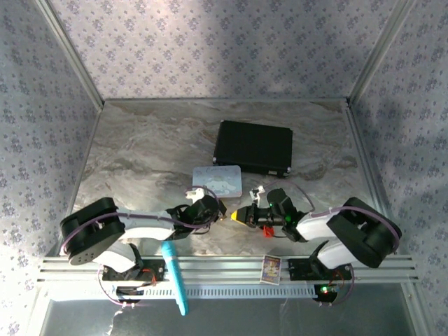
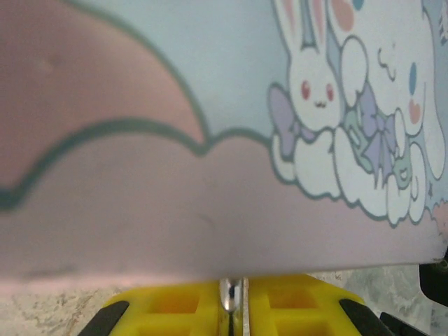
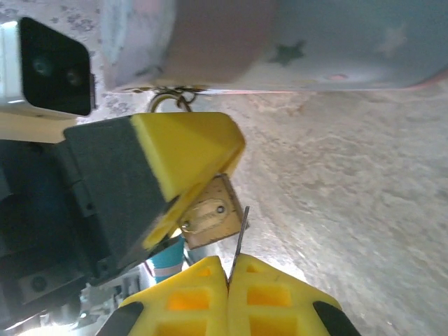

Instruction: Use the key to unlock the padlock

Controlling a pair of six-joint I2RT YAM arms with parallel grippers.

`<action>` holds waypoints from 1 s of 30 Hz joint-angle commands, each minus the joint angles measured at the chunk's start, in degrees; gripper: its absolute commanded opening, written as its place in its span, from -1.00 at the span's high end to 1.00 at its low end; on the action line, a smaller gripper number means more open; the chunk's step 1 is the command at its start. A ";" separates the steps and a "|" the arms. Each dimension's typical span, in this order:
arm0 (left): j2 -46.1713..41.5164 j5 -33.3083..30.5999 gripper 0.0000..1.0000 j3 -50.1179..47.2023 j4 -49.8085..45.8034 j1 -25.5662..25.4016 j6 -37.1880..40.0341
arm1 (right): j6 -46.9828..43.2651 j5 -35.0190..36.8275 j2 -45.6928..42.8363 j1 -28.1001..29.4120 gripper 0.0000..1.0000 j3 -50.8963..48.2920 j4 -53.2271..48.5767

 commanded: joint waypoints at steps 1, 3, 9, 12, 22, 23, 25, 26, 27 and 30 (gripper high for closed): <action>-0.05 -1.76 0.84 -0.48 5.54 0.84 -4.43 | 4.69 -4.84 2.10 -1.04 1.00 -0.71 9.81; 0.14 -2.60 0.87 -1.50 8.01 0.89 -6.33 | 5.57 -6.27 2.67 -1.75 1.00 -0.58 11.23; -0.41 -4.44 0.90 -1.35 9.55 0.89 -8.71 | 5.41 -10.93 2.72 -3.46 1.00 -0.04 10.34; -0.28 -5.53 0.91 -1.28 10.60 0.89 -9.72 | 7.95 -11.02 2.91 -3.78 1.00 -0.12 10.84; 0.18 -7.77 0.95 -2.32 14.64 1.06 -16.09 | 13.03 -9.07 3.61 -4.12 1.00 1.08 10.58; 0.19 -8.00 0.96 -2.45 15.21 1.04 -16.14 | 13.41 -9.73 4.34 -4.51 1.00 1.04 12.33; 0.28 -8.51 0.98 -2.76 16.80 1.08 -16.71 | 14.66 -10.97 5.91 -4.70 1.00 1.34 16.83; 0.20 -8.06 0.99 -2.57 16.89 1.35 -16.80 | 14.58 -11.62 6.17 -4.64 1.00 1.87 17.52; -0.06 -7.50 1.00 -2.07 15.71 1.64 -16.82 | 14.04 -12.23 6.11 -4.66 1.00 2.48 17.05; -1.66 -7.16 1.00 0.13 9.48 2.29 -16.43 | 11.19 -13.80 5.38 -4.83 1.00 4.94 12.71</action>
